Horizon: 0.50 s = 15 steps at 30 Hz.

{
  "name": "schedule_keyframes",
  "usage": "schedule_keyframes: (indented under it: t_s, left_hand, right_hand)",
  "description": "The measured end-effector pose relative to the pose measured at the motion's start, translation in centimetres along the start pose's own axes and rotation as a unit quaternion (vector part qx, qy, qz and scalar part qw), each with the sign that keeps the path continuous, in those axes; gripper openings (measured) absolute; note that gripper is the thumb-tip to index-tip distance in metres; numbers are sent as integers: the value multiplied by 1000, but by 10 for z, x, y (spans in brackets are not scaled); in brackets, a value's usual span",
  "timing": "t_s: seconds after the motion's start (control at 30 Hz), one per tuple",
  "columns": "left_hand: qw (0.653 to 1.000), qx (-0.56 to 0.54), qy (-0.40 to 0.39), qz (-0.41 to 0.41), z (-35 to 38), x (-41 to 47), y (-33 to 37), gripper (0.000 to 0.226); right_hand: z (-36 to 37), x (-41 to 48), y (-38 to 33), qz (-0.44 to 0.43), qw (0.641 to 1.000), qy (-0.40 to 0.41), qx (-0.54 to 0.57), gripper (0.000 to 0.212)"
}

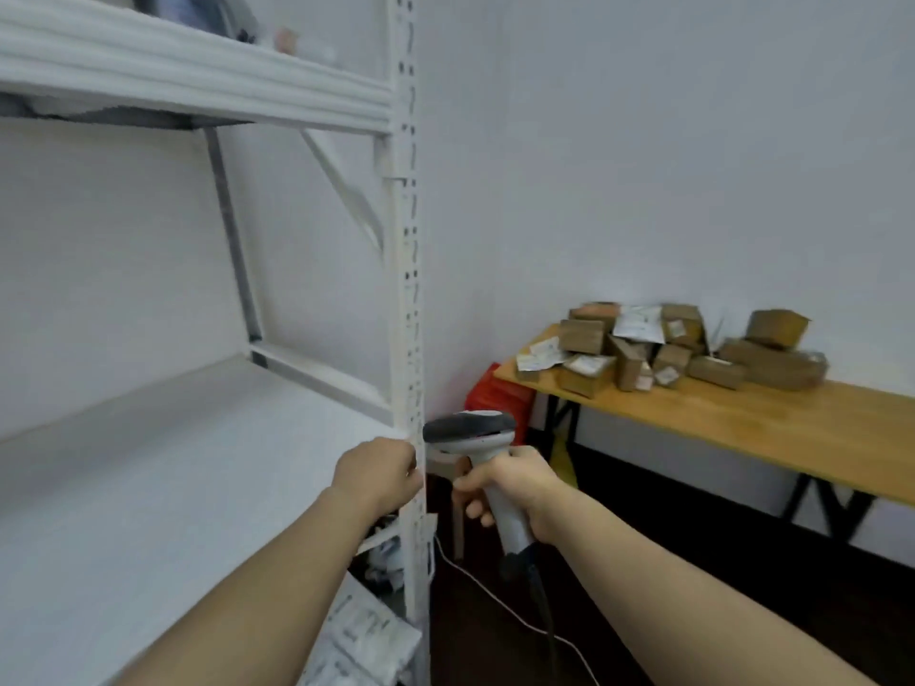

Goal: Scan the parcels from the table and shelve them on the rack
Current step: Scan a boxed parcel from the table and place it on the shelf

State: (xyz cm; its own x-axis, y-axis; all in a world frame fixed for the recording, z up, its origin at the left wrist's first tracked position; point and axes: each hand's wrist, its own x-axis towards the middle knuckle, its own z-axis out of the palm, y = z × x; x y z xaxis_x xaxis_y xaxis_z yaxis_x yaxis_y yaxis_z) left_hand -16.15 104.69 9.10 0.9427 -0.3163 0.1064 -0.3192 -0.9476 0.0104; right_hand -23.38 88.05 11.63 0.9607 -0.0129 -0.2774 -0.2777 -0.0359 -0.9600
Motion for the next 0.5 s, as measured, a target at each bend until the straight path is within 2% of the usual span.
schedule_keyframes:
  t_s: [0.27,0.5]
  left_hand:
    - [986,-25,-24,163,25,103,194,23]
    - [975,-54,-73,201,67,194,288,23]
  right_hand:
    - [-208,-22,24,25,975,207,69,12]
    - [-333,0,46,47,934,341,94,15]
